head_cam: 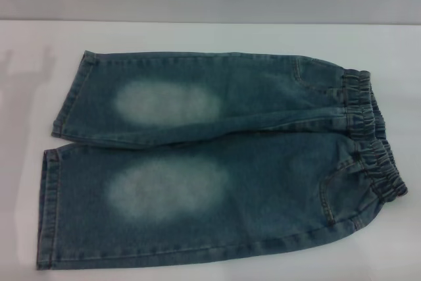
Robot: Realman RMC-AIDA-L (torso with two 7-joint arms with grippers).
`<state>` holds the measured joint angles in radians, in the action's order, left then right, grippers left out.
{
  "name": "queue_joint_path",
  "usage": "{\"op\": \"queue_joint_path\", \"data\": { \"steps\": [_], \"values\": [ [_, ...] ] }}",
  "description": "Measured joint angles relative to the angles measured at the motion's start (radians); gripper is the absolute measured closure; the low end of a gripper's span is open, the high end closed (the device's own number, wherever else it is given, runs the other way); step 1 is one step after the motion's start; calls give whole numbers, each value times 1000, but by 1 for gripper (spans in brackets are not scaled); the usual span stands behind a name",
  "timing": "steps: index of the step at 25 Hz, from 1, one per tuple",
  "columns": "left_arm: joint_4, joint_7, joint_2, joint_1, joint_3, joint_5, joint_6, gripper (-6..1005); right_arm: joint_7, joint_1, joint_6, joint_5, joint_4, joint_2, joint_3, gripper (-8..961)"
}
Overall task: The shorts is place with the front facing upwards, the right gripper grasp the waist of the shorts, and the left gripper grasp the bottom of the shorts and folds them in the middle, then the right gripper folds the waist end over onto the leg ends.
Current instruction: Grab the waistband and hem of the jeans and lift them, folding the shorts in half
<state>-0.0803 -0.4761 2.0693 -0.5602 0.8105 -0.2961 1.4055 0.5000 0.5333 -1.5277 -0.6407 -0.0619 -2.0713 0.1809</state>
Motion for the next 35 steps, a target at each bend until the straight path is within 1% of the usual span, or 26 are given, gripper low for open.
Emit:
{"op": "queue_joint_path", "data": {
  "steps": [4,9,12,15,21,22,27,28,29,30,31,32,33,34,35],
  "values": [
    [2,0,2,6,-20,3,22,188,2,-7,4,6,-23,1,-1,165],
    [3,-3,3,19,-25,4,51,188,15,-34,8,7,-21,19,-2,165],
    [3,0,3,15,-22,1,51,188,27,-49,8,7,-24,26,-10,165],
    [3,1,2,-3,-19,-4,42,188,28,-58,8,7,-29,26,-20,166],
    [3,2,1,-11,-19,-4,36,189,40,-64,12,9,-32,20,-37,166],
    [-3,-21,-3,-29,-16,-6,2,189,41,-64,17,9,-31,19,-37,166],
    [-3,-21,-3,-29,-16,-6,2,189,84,-56,67,9,-34,18,-37,166],
    [-28,-103,-9,-29,-3,-10,-52,189,87,-54,75,9,-34,18,-37,166],
    [-220,-322,-33,21,118,-41,-241,189,90,-53,82,9,-35,19,-37,166],
    [-220,-322,-33,21,118,-41,-241,189,91,-51,87,9,-35,19,-37,166],
    [-258,-372,-45,28,149,-52,-276,189,91,-51,88,9,-35,19,-37,166],
    [-258,-372,-45,28,149,-52,-276,189,91,-51,90,9,-35,19,-37,166],
    [-290,-414,-56,33,175,-66,-301,189,91,-50,94,9,-35,19,-37,166],
    [-290,-414,-56,33,175,-66,-301,189,91,-50,96,9,-35,19,-37,166],
    [-321,-538,-99,31,226,-126,-320,189,91,-50,100,9,-34,18,-37,166]
  ]
}}
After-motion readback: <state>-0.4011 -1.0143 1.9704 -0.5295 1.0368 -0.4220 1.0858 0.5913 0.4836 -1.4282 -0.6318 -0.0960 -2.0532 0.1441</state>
